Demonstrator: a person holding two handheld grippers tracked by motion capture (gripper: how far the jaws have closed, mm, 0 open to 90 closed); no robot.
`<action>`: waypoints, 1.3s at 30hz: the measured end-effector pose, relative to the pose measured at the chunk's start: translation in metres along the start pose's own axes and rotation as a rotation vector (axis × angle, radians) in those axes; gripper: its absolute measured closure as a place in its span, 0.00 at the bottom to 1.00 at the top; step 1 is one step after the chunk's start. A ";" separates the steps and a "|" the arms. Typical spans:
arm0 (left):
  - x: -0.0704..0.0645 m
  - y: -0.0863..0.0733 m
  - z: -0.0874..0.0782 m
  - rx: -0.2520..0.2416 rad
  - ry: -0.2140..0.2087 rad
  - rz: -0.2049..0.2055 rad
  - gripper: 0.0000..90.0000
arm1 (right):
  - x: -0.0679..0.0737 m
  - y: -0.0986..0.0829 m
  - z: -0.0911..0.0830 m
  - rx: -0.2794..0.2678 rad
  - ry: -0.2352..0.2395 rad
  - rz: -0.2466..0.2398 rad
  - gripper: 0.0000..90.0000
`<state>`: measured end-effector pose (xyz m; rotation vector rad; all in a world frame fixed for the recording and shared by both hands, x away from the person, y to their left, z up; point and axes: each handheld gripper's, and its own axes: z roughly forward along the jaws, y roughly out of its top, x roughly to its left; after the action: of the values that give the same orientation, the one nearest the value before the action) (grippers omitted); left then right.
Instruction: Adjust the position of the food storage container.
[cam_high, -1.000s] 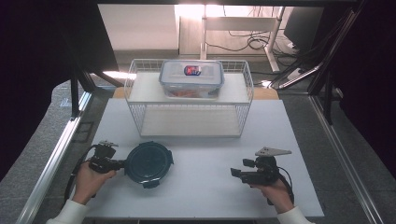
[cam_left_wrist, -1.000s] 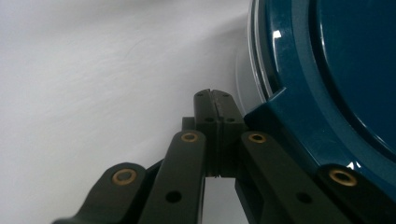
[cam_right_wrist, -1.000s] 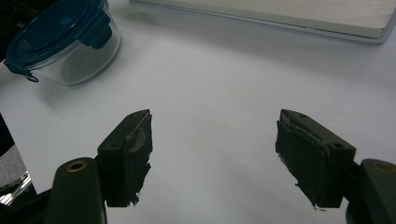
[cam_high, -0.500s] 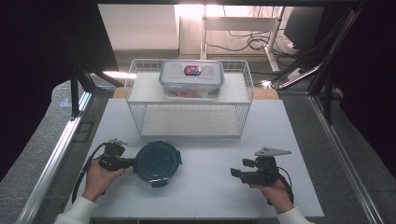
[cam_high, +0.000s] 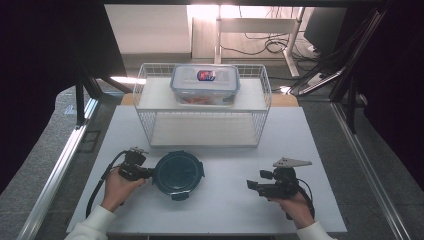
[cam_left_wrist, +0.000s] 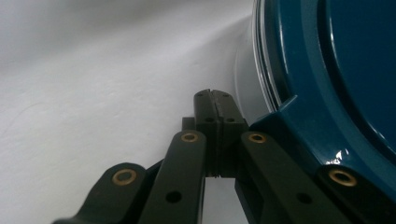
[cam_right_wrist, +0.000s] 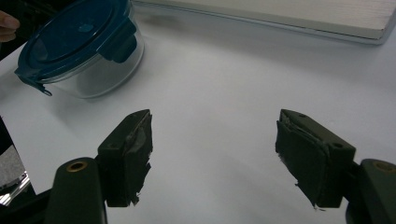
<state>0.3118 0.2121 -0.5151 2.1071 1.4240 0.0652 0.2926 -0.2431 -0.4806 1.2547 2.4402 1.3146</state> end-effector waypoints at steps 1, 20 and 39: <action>0.000 0.001 0.000 0.007 -0.001 0.007 1.00 | 0.000 0.000 0.000 0.000 0.000 0.000 0.30; -0.033 0.023 0.020 -0.013 -0.072 0.042 1.00 | -0.001 0.000 0.000 0.001 0.000 -0.004 0.30; -0.053 0.040 0.043 -0.002 -0.127 0.046 1.00 | -0.001 -0.001 0.001 0.003 0.000 -0.004 0.30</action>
<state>0.3372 0.1373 -0.5159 2.1038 1.3002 -0.0490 0.2933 -0.2438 -0.4819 1.2498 2.4444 1.3100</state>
